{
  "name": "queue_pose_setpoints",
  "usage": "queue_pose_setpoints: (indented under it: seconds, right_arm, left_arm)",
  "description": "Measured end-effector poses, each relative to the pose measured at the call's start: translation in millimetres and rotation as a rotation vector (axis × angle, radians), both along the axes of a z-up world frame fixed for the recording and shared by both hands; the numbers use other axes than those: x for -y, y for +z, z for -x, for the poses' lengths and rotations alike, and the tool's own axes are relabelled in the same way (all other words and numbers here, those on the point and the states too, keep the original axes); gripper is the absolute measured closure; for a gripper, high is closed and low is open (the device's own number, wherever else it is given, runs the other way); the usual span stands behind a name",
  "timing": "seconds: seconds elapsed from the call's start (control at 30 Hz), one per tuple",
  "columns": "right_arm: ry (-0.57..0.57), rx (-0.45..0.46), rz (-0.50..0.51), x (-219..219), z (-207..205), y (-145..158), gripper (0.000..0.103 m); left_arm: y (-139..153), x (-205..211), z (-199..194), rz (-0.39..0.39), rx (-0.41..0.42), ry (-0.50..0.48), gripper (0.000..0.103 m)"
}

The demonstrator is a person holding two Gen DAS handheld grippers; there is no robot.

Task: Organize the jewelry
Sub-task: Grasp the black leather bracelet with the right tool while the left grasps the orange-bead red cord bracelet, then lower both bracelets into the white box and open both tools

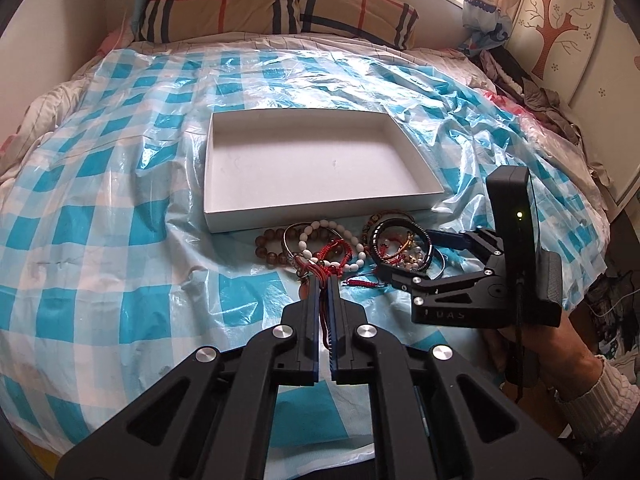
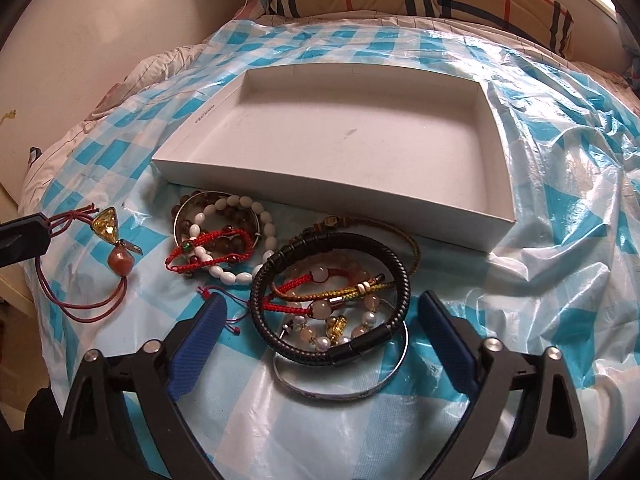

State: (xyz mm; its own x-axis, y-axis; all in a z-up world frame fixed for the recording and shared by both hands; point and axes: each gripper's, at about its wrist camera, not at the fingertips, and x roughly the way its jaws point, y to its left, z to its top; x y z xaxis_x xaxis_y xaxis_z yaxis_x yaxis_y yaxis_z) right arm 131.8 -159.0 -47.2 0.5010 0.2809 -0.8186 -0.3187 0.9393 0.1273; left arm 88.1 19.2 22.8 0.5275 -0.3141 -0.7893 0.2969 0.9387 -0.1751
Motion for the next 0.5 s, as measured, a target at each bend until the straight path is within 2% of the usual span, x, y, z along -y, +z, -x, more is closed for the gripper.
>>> queue_pose_setpoints:
  seconds: [0.13, 0.33, 0.5]
  right_arm:
    - [-0.006, 0.011, -0.034, 4, 5, 6, 0.03]
    - [-0.037, 0.1, -0.059, 12, 29, 34, 0.03]
    - [-0.045, 0.149, -0.055, 14, 34, 49, 0.03]
  left_arm:
    - [2, -2, 1, 0.004, 0.007, 0.003, 0.1]
    - [10, 2, 3, 0.007, 0.027, -0.008, 0.1]
    - [18, 10, -2, 0.011, 0.047, -0.024, 0.1]
